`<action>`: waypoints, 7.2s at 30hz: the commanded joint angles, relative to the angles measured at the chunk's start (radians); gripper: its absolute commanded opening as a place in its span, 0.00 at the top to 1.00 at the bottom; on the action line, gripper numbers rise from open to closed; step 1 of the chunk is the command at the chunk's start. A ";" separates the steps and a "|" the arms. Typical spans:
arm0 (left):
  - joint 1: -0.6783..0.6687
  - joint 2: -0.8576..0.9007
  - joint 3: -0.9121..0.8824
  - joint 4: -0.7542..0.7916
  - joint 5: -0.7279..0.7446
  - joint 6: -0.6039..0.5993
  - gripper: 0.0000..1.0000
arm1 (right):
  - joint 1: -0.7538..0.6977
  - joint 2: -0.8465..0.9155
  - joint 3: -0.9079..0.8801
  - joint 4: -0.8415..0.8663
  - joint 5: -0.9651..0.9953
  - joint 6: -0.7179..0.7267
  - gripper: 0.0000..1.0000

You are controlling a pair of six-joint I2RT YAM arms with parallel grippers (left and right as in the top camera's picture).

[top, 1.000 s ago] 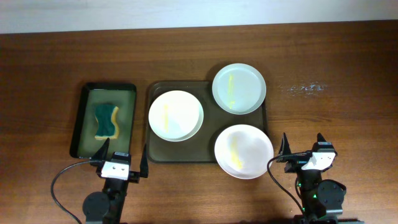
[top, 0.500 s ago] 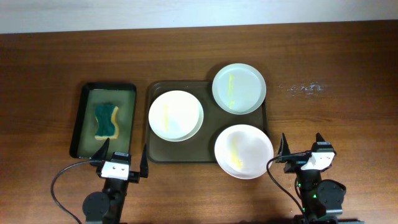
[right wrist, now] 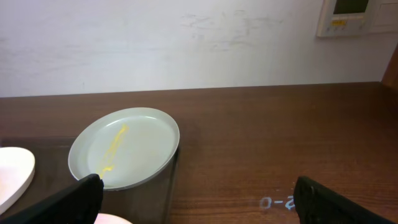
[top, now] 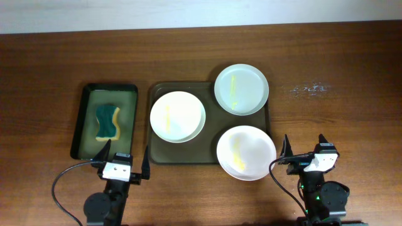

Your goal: Clean dirty plates on tray and stack at the side

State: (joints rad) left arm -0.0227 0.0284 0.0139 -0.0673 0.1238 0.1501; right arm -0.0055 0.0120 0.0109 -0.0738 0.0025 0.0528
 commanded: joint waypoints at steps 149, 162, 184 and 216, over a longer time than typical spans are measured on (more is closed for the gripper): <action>0.224 2.148 1.617 -1.062 -0.131 -0.033 0.77 | 0.550 2.155 1.498 -0.610 -0.121 0.438 0.96; 0.223 2.039 1.736 -1.163 0.127 0.027 1.00 | 0.547 2.155 1.498 -0.610 -0.123 0.438 0.96; -0.163 1.969 1.565 -0.854 0.051 -0.420 1.00 | 0.476 2.155 1.495 -0.621 -0.339 0.458 0.96; -0.269 1.973 1.254 -0.370 -0.299 -0.576 1.00 | 0.508 2.155 1.477 -0.626 -0.327 0.462 0.96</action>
State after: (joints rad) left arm -0.2966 1.9869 1.2770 -0.4980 0.0463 -0.4042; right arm 0.4801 2.1460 1.5070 -0.6983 -0.3187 0.5110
